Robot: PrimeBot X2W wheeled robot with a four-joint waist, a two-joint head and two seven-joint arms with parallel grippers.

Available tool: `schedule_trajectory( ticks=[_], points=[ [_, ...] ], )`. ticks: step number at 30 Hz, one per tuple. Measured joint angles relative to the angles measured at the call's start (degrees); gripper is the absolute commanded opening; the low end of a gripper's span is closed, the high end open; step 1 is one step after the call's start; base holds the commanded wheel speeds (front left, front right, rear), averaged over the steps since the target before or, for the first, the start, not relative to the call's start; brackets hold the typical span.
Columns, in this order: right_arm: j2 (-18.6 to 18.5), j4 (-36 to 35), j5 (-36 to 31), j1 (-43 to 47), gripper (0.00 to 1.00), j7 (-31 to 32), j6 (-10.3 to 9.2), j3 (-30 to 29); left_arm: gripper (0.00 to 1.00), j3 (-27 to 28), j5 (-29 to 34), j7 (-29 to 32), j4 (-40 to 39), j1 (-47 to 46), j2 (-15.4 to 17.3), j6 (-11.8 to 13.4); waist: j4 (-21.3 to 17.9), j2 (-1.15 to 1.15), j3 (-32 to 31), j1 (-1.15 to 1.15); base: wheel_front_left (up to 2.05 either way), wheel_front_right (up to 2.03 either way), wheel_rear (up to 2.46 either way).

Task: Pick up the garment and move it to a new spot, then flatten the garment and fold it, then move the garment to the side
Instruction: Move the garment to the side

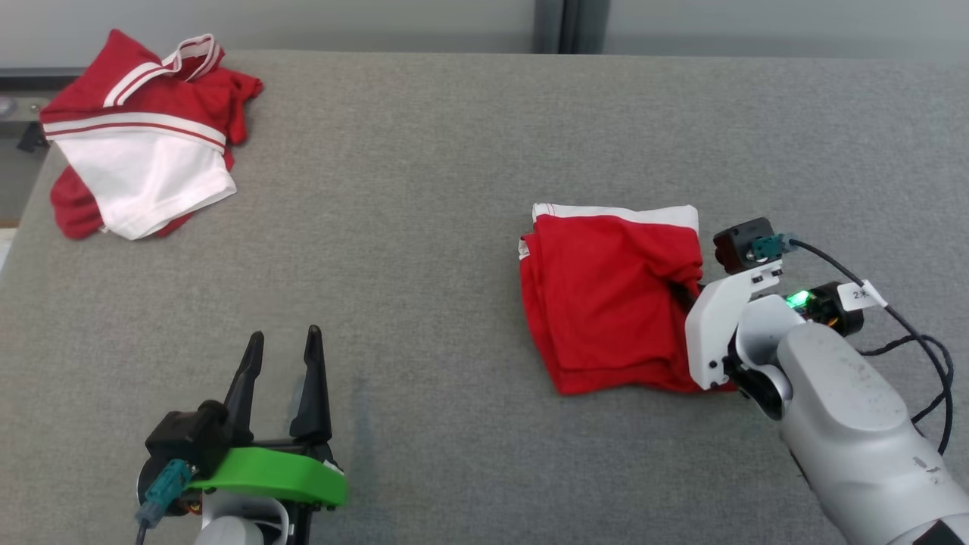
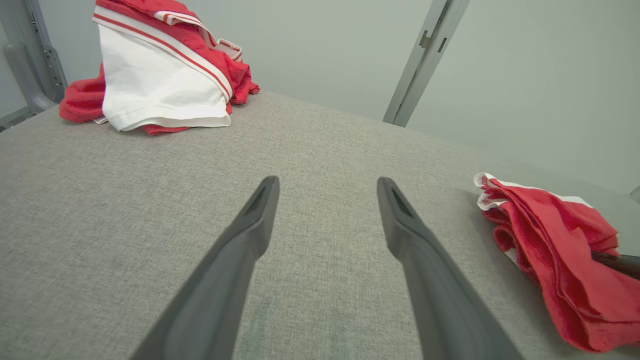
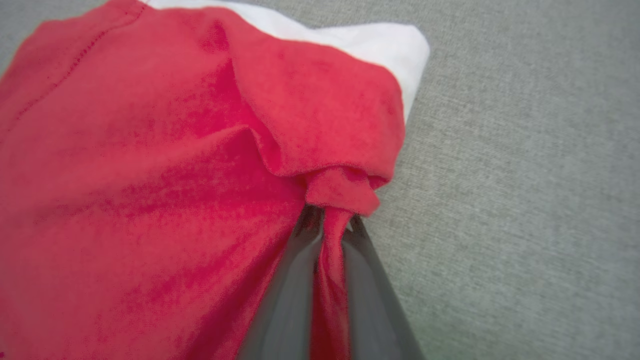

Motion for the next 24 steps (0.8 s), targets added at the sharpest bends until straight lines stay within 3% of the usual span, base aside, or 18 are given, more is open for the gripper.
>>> schedule_trajectory(
  ticks=[7, 13, 24],
  points=[
    [-3.53, -0.70, -1.46, -3.66, 0.00, -3.39, -0.01, 0.47, 1.00, 0.09, 1.64, -0.01, -1.37, -1.22, -0.01, -0.08, -4.72, 0.00, 1.24, 0.00, 0.00, 0.00, 0.00],
    [-6.08, -0.26, -1.62, -5.64, 0.00, -5.38, -0.01, -1.70, 1.00, -0.77, 4.13, -0.01, -2.52, -3.71, 0.48, -0.25, -11.21, 0.00, 3.24, 0.00, 0.00, 0.00, 0.00],
    [-5.03, 2.48, -2.04, -6.26, 0.00, -11.01, -0.02, -6.64, 1.00, -5.39, 5.17, 0.01, -3.10, -8.34, 4.03, -0.33, -22.85, 0.00, 8.11, 0.00, 0.00, 0.00, 0.00]
  ],
)
